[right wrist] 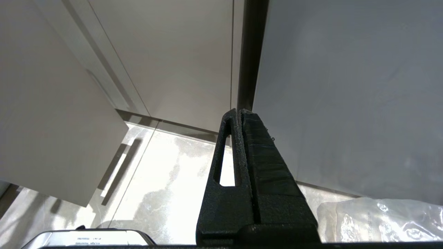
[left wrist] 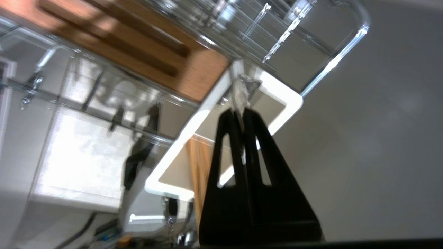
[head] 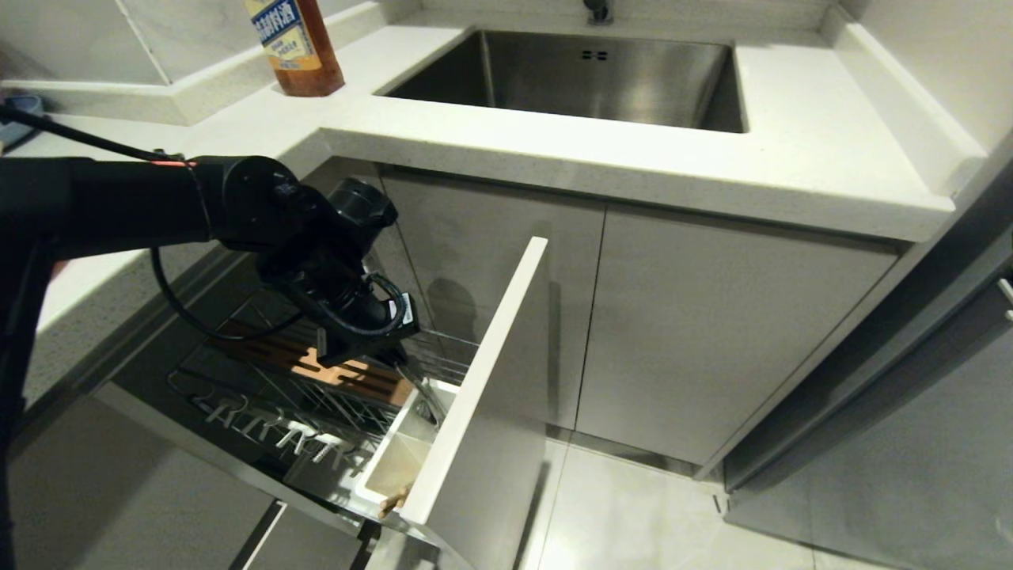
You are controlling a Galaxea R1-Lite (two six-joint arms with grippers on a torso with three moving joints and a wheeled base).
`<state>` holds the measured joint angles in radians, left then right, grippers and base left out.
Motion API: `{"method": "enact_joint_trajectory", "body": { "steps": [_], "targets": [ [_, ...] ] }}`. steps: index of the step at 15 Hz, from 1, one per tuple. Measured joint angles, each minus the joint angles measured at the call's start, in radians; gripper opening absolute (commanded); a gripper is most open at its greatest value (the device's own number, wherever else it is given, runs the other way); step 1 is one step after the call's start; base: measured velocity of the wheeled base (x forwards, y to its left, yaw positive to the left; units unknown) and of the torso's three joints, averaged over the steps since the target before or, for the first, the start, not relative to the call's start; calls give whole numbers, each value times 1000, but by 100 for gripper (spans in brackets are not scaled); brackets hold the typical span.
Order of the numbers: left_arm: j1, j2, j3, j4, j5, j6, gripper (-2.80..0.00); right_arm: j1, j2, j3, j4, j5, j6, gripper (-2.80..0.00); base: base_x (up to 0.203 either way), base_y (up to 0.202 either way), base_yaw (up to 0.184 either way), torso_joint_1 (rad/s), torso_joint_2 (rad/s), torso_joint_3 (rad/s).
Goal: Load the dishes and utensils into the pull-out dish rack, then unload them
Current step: Take the fork out of the cupboard
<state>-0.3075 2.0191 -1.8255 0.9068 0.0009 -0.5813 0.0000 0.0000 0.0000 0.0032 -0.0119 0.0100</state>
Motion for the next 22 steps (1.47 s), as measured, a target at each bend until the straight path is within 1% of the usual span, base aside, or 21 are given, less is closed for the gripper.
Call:
{"method": "enact_joint_trajectory", "body": {
  "steps": [6,10,14,18,22],
  "targets": [
    [1,-15,2,-1,2,-9,-280,1,0,0,0,0,0,-280,0,0,0,0,0,0],
    [-11,-53,3,4,2,-23,-280,1,0,0,0,0,0,-280,0,0,0,0,0,0],
    [-25,-102,0,41,2,-27,-280,1,0,0,0,0,0,-280,0,0,0,0,0,0],
    [-43,-146,1,57,2,-58,-280,1,0,0,0,0,0,-280,0,0,0,0,0,0],
    [-56,-185,2,81,2,-62,-280,1,0,0,0,0,0,-280,0,0,0,0,0,0]
  ]
}}
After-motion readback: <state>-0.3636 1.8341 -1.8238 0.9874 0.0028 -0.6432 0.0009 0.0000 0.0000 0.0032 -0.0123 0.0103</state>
